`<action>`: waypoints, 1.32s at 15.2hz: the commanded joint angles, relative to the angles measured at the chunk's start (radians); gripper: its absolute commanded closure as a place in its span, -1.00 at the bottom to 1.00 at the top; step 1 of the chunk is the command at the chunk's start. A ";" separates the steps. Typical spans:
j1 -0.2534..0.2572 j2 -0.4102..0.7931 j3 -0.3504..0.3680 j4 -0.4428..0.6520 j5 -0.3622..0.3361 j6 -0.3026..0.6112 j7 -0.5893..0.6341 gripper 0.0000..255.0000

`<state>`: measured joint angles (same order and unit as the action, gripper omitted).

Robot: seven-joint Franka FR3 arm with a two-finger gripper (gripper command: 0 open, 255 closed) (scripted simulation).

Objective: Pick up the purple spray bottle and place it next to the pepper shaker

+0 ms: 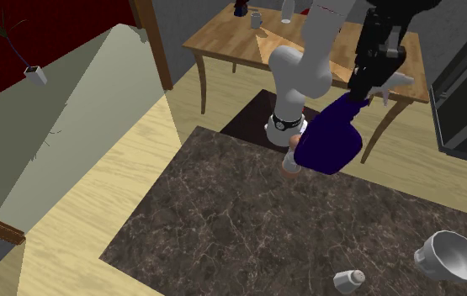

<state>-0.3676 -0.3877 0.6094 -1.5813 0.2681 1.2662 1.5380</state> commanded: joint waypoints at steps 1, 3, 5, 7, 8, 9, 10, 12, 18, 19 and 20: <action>0.000 0.047 0.063 0.045 -0.008 0.010 0.068 1.00; 0.001 0.107 0.134 0.101 -0.032 0.018 0.141 1.00; 0.005 0.182 0.216 0.164 -0.072 0.024 0.223 1.00; 0.018 0.278 0.308 0.237 -0.140 0.026 0.318 1.00; 0.033 0.327 0.347 0.270 -0.179 0.025 0.362 1.00; 0.033 0.309 0.334 0.243 -0.165 0.041 0.351 1.00; 0.031 0.293 0.325 0.217 -0.152 0.057 0.340 1.00; 0.027 0.263 0.309 0.167 -0.129 0.087 0.321 1.00; 0.027 0.192 0.274 0.032 -0.079 0.172 0.276 1.00; 0.028 0.183 0.269 0.011 -0.073 0.186 0.270 1.00; 0.030 0.174 0.266 -0.009 -0.067 0.199 0.264 1.00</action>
<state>-0.3396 -0.1994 0.8817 -1.5687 0.1915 1.4534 1.8095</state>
